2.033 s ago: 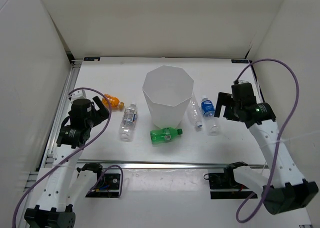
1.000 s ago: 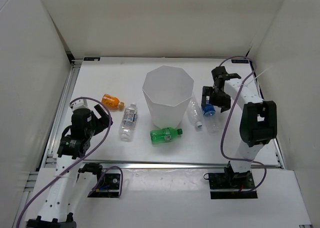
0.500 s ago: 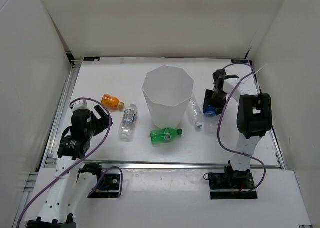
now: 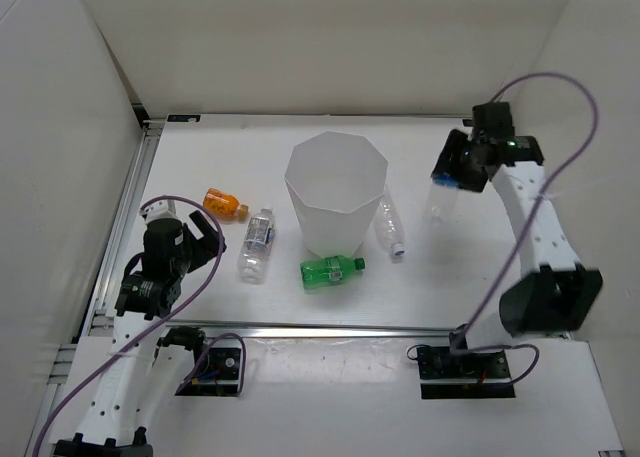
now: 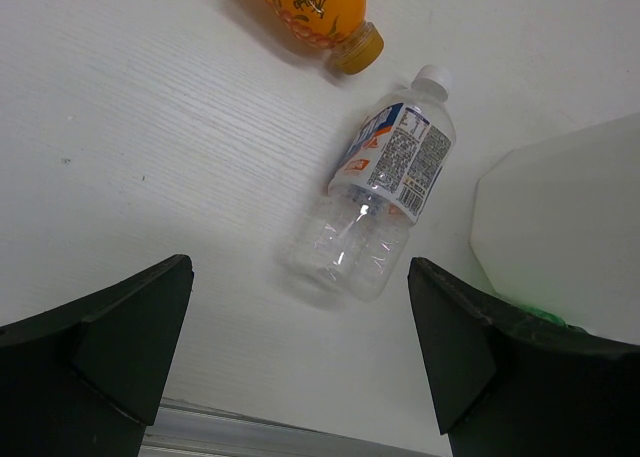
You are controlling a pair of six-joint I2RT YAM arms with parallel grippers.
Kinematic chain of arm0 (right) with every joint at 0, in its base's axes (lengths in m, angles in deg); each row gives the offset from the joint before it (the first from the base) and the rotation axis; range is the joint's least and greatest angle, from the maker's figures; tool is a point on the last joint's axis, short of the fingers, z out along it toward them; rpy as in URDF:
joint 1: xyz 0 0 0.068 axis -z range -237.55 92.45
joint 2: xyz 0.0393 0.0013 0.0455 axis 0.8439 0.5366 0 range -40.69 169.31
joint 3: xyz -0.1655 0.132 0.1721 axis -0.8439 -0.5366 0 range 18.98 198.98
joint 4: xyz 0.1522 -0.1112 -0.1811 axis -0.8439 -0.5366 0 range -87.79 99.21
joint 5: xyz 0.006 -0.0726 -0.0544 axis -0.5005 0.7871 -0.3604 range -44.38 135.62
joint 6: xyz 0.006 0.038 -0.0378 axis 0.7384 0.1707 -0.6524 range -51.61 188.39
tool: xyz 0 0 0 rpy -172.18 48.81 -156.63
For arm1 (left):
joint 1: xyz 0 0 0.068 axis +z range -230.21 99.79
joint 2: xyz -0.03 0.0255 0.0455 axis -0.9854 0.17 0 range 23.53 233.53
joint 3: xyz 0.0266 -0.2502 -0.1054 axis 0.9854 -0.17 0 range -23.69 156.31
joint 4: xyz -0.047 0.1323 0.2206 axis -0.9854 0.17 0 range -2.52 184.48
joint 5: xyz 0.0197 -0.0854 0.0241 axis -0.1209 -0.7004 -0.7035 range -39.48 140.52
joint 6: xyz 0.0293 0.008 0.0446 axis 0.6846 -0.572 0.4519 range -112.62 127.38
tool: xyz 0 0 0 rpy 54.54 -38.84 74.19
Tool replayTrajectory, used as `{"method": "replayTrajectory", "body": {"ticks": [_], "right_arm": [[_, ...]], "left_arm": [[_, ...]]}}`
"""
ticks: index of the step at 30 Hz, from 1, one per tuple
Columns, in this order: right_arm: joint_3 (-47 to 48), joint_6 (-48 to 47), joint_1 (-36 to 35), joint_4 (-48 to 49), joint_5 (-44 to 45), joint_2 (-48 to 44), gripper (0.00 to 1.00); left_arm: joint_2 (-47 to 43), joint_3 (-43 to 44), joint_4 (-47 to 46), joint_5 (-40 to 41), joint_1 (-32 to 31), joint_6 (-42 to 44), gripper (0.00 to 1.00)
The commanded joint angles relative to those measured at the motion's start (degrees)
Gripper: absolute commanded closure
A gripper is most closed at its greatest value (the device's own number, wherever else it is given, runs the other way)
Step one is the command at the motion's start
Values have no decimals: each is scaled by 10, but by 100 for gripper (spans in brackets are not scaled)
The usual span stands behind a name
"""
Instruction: Put the plastic bottles in the bin
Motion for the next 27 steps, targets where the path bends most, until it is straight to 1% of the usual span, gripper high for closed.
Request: {"method": "replayTrajectory", "body": {"ticks": [1,2,3,4,5,7,10,11,13,14,15,16,18,21,23,24,25,26,27], "right_arm": [[92,24,-34,3,9,-118,96],[102,17,-54,18,-10,-154,96],[114,-5,-67,60,-25,-170,96],[120,-16,-82,78,-32,-182,96],[127,-27,-114,95,-40,-191,96],[150,-50,-142,112,-52,-191,96],[207,-72,-192,127,-59,-151,96],[225,-82,-219,127,-52,-124,96],[272,-96,-246,132,-37,-93,96],[288,-96,-268,132,-24,-62,94],[303,-104,-276,132,-16,-48,94],[325,-112,-291,132,-3,-35,89],[341,-118,-302,132,9,-3,85],[348,-119,-313,132,14,17,74],[334,-119,-327,132,20,17,53],[322,-119,-327,132,20,17,37],[317,-119,-334,132,36,5,10],[311,-119,-342,137,46,-4,0],[306,-113,-342,137,57,-13,0]], "left_arm": [[6,-1,-9,-13,-3,10,0],[6,-1,-9,-14,-3,10,0],[6,-1,-9,-14,-3,10,0],[6,-1,-9,-14,-3,10,0],[6,-1,-9,-14,-3,10,0],[6,-1,-9,-7,-3,10,0],[6,-1,-9,-7,-3,10,0],[6,-1,-9,-7,-3,10,0],[12,-1,-9,-7,-3,10,0],[12,-1,-9,-7,-3,10,0],[12,-1,-9,-7,-3,10,0],[12,-1,-9,-7,-3,10,0],[12,-1,-9,-7,-3,10,0],[17,-1,-9,-2,-3,10,0],[17,-1,-9,-2,-3,10,0],[17,-1,-9,-2,-3,10,0],[17,-1,-9,-2,-3,10,0],[17,-1,-9,-2,-3,10,0],[17,-1,-9,-2,-3,10,0]]}}
